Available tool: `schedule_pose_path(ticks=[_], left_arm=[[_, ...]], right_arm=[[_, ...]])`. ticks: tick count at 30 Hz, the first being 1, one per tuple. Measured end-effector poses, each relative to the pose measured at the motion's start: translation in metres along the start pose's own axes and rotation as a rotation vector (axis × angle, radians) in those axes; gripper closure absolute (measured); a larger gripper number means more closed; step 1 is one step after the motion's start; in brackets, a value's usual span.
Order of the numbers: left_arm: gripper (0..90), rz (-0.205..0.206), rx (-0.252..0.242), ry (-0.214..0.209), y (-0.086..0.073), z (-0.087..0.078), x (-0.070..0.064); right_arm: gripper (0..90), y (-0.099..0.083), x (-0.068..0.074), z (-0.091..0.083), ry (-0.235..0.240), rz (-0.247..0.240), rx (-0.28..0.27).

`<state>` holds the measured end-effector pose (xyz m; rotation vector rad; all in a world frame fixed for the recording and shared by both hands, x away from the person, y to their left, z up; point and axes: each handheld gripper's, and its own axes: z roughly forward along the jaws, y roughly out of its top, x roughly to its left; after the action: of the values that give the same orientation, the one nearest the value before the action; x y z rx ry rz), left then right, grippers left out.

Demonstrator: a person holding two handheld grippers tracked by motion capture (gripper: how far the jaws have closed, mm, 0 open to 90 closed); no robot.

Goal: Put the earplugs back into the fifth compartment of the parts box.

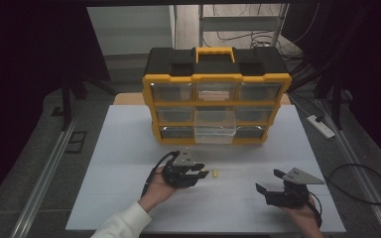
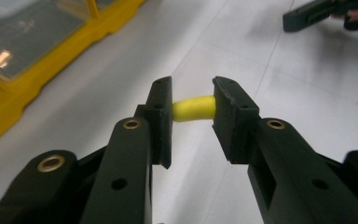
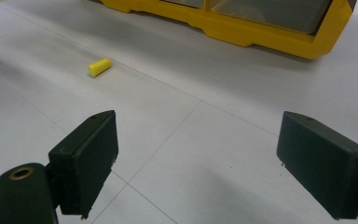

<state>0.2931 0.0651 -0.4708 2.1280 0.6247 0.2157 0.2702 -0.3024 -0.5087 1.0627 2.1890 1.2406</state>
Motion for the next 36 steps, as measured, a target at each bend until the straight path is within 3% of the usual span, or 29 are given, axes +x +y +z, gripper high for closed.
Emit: schedule_pose_path(ticks=[5, 18, 25, 36], left_arm=[[68.1, -0.006, -0.035, 0.006, 0.004, -0.011, 0.0], [67.8, 0.024, -0.168, 0.024, 0.043, -0.058, 0.004], [67.9, 0.031, -0.201, 0.027, 0.062, -0.069, 0.008], [67.9, 0.007, -0.24, 0.036, 0.087, -0.078, 0.02]], right_arm=[[13.2, 0.0, 0.0, 0.0, -0.002, -0.001, 0.001], [13.2, 0.0, 0.0, 0.001, -0.006, -0.001, 0.006], [13.2, 0.0, -0.001, 0.001, -0.004, -0.001, 0.008], [13.2, 0.0, 0.0, 0.001, -0.005, -0.002, 0.009]])
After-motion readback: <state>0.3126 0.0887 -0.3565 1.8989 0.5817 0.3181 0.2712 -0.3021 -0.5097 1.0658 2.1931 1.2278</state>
